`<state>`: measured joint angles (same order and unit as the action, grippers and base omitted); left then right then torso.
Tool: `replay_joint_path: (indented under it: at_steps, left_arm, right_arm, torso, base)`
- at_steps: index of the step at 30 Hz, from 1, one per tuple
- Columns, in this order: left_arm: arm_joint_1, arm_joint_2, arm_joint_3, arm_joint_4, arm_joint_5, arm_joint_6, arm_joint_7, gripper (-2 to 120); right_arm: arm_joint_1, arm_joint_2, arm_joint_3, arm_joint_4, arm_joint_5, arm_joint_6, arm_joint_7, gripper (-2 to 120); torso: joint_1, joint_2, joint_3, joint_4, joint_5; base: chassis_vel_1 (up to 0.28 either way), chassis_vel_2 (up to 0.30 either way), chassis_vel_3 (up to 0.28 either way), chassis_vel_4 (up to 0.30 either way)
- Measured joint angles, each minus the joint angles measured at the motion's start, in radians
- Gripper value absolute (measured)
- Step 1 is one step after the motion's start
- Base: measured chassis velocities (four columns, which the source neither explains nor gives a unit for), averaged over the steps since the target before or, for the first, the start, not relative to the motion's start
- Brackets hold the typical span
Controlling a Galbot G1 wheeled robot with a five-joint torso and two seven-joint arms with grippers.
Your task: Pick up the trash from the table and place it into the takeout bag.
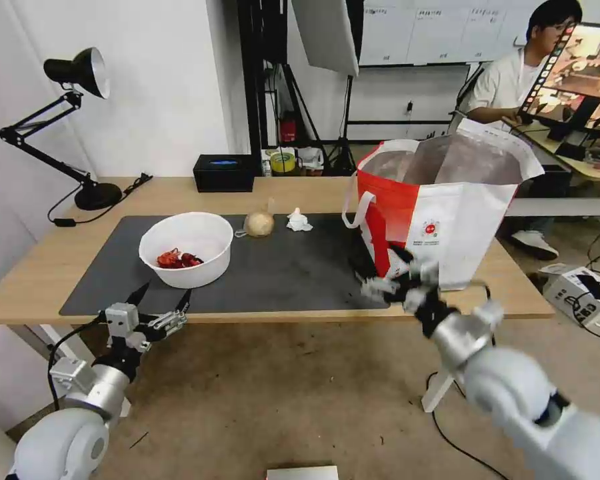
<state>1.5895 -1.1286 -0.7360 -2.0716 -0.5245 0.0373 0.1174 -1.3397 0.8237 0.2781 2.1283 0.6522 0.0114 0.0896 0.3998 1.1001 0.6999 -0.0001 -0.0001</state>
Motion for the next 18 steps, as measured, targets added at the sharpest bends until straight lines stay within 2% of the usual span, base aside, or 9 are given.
replay_joint_path:
  at_steps: [2, 6, 18]
  left_arm:
    - [0.020, -0.014, -0.011, 0.005, 0.020, 0.000, -0.009, 100]
    - [0.034, -0.025, -0.014, 0.017, 0.047, -0.008, -0.010, 100]
    - [0.035, -0.035, -0.008, 0.050, 0.068, -0.031, -0.007, 100]
  right_arm:
    - [-0.065, 0.018, 0.014, -0.011, -0.023, 0.037, 0.017, 100]
    - [-0.089, 0.023, 0.016, -0.035, -0.034, 0.068, 0.020, 100]
    - [-0.077, 0.042, -0.014, -0.063, -0.054, 0.082, 0.032, 100]
  torso:
    - [0.000, 0.000, 0.000, 0.0000, 0.0001]
    - [0.000, 0.000, 0.000, 0.0001, 0.0001]
    - [0.000, 0.000, 0.000, 0.0002, 0.0000]
  base:
    - [0.000, 0.000, 0.000, 0.000]
    - [0.000, 0.000, 0.000, 0.000]
    - [0.000, 0.000, 0.000, 0.000]
